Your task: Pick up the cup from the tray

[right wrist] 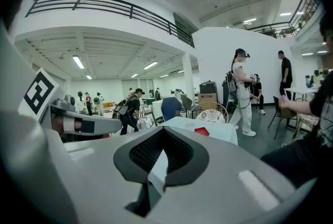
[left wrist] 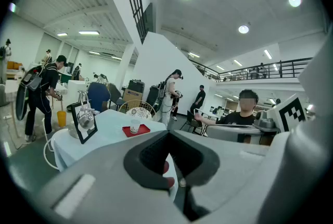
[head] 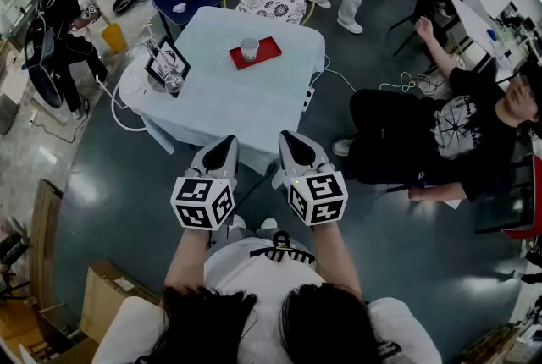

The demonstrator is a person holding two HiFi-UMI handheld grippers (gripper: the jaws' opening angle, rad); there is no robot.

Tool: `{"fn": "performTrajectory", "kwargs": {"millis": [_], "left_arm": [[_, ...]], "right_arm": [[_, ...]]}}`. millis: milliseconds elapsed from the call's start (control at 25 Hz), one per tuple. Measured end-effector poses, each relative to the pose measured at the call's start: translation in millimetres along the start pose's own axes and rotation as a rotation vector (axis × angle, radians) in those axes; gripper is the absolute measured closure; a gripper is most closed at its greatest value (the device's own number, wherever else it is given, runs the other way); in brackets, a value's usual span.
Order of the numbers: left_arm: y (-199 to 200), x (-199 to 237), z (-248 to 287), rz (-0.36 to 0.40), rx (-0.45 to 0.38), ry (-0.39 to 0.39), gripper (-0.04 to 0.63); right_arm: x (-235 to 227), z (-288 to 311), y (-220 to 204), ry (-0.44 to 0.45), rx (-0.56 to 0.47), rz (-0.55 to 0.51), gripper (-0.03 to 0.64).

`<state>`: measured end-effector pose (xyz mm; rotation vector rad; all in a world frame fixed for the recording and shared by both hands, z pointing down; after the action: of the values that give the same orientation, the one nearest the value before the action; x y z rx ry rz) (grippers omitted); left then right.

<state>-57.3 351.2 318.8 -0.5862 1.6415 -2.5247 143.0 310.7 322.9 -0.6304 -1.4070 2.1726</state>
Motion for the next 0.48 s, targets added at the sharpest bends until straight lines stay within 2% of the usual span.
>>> {"fn": "performTrajectory", "kwargs": {"millis": [240, 360, 480], "left_arm": [[2.2, -2.2, 1.4, -0.027, -0.016, -0.002, 0.594], [3.0, -7.1, 3.0, -0.014, -0.022, -0.006, 0.594], [2.1, -11.6, 4.4, -0.018, -0.022, -0.006, 0.594]], "right_arm": [[-4.3, 0.2, 0.6, 0.005, 0.002, 0.000, 0.592], [-8.5, -1.5, -1.6, 0.006, -0.001, 0.018, 0.592], [-10.5, -4.1, -4.3, -0.002, 0.010, -0.006, 0.592]]}}
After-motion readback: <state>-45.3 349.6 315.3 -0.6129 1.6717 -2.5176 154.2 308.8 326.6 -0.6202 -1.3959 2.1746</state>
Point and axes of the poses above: the fingertips, and each gripper's own axes: z forward along the fingers, x to its left, y out of its top, the point moved 10 cm from there along -z, backward along the fingers, and after that the axes turned 5 degrees about x, right-handed, at the moved point
